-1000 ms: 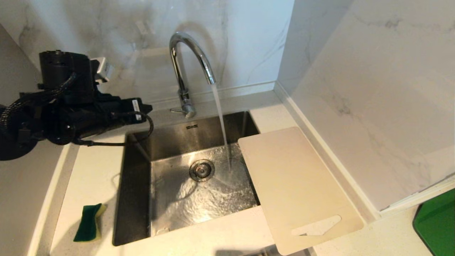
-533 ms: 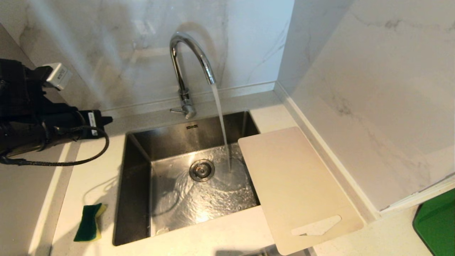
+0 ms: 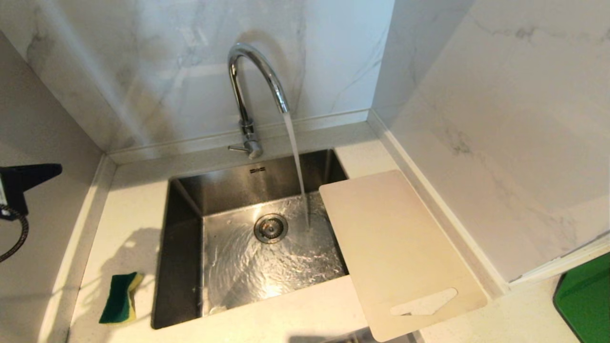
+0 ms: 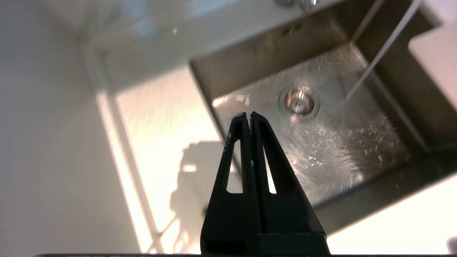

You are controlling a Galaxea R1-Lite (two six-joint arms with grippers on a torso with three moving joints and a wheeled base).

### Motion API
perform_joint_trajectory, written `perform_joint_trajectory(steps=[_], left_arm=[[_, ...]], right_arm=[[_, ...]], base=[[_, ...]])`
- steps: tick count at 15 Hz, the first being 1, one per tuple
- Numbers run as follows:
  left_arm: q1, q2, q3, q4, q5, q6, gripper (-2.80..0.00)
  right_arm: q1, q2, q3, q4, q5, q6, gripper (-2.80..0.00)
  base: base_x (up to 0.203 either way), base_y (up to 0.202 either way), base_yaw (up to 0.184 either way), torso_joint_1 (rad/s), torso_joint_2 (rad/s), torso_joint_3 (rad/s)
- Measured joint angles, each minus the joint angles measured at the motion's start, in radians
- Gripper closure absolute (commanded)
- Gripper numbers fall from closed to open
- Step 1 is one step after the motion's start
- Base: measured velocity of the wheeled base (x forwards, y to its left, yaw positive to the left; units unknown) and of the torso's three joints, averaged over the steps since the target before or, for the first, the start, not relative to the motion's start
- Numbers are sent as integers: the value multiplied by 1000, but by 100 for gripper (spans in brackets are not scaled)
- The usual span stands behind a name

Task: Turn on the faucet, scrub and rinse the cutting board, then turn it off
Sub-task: Pick up the cleaning cloth

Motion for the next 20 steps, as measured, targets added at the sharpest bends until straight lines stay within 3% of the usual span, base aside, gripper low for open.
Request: perform_joint_trajectory(steps=[5,7,9,14,20], left_arm=[[92,-108,204,36,-53,-8,0],[143,-112,267,55,-121,-27,0],[172,-94,301,71,-142,-32,0],[199,49,361,59,-152,-57,0],[193,313,371,-56,-121,-123,0]], right_arm=[[0,0,0,0,0,1,0],[0,0,0,0,0,0,0],[0,0,0,0,1,0,0],[0,0,0,0,0,0,0],[0,0,0,0,0,0,0]], base=[[0,0,0,0,0,0],[0,0,0,0,0,0],[0,0,0,0,0,0],[0,0,0,0,0,0],[0,0,0,0,0,0]])
